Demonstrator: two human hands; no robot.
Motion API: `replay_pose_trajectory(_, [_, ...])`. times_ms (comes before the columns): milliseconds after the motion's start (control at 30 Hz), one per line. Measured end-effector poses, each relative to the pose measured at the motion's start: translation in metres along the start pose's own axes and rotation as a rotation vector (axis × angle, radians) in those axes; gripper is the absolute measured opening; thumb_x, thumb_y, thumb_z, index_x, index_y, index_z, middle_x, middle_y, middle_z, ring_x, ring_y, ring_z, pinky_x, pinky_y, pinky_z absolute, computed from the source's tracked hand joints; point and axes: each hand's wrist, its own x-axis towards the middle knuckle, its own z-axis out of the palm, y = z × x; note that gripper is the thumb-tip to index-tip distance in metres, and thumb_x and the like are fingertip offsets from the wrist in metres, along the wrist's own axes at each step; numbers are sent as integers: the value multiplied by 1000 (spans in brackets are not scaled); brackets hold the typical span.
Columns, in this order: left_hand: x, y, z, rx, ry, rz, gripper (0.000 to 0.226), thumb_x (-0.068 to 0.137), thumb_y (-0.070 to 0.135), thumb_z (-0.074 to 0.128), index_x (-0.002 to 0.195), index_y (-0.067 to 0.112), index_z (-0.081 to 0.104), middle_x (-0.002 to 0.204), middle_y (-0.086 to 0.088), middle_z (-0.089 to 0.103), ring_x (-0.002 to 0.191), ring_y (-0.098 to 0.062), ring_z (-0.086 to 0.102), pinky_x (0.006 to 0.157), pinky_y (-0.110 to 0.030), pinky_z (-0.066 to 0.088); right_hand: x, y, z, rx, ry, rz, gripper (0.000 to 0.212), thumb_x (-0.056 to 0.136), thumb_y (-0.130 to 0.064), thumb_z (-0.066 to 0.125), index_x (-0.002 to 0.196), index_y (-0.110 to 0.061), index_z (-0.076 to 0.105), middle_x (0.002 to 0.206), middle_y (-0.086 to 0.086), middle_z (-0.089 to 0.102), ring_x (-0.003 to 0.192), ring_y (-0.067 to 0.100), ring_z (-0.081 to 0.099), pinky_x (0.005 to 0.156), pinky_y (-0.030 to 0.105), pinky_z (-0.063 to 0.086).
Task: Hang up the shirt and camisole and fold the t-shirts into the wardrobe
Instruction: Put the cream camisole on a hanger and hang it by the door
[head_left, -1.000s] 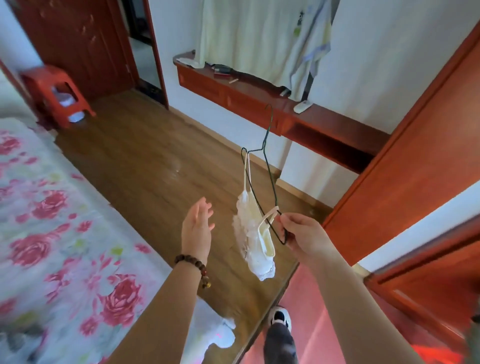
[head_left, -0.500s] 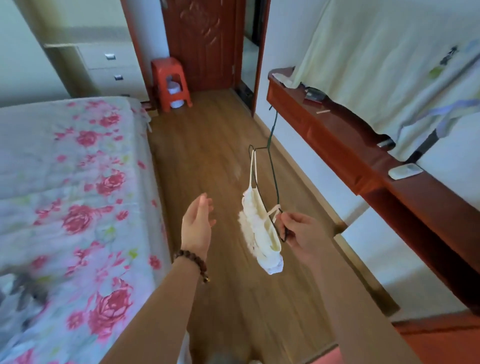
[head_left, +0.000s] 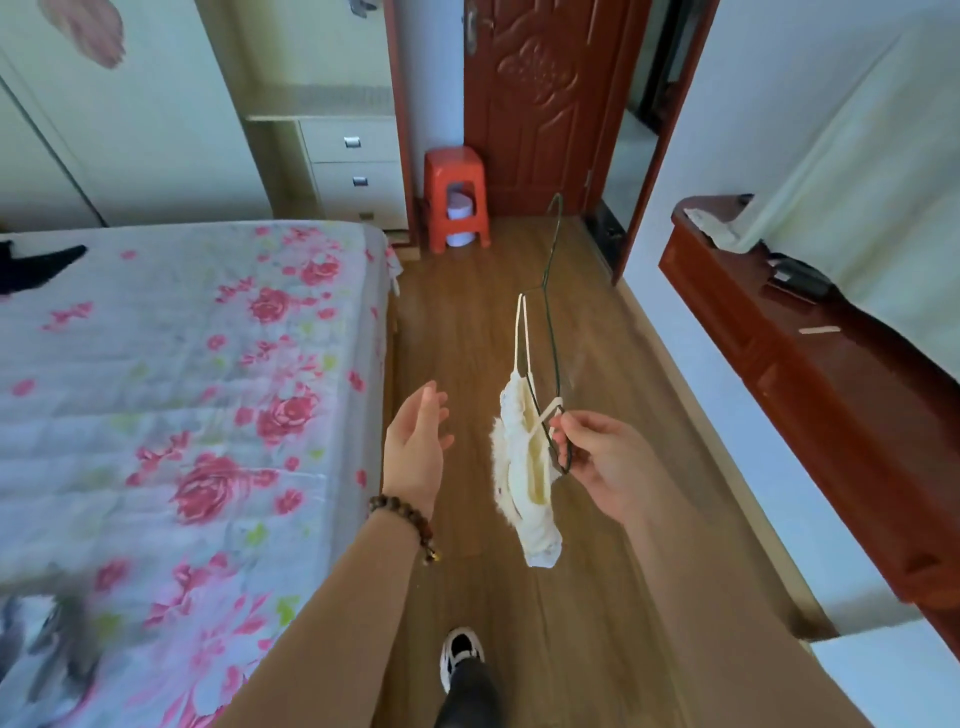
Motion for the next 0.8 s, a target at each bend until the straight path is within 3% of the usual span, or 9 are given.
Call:
replay_pose_trajectory(167, [107, 35, 17, -10, 25, 11, 28, 96, 48, 44, 118, 32, 55, 114, 13, 62, 111, -6, 57, 95, -35, 51, 98, -43, 33, 18, -21, 21, 17, 94, -4, 52, 90, 4, 67, 68, 7, 56, 60, 14, 48, 58, 23, 46])
replay_pose_trajectory(300, [177, 57, 30, -16, 65, 9, 40, 96, 48, 44, 127, 25, 55, 117, 11, 62, 111, -6, 57, 97, -37, 50, 166, -75, 57, 32, -53, 35, 16, 94, -4, 52, 92, 5, 66, 68, 6, 56, 61, 14, 48, 56, 22, 47])
replay_pose_trajectory(800, [447, 84, 90, -25, 181, 2, 43, 98, 47, 42, 132, 23, 53, 118, 8, 62, 111, -9, 58, 90, -31, 51, 448, -161, 110, -14, -154, 76, 18, 94, -4, 53, 86, 3, 68, 69, 5, 60, 65, 16, 49, 67, 29, 44])
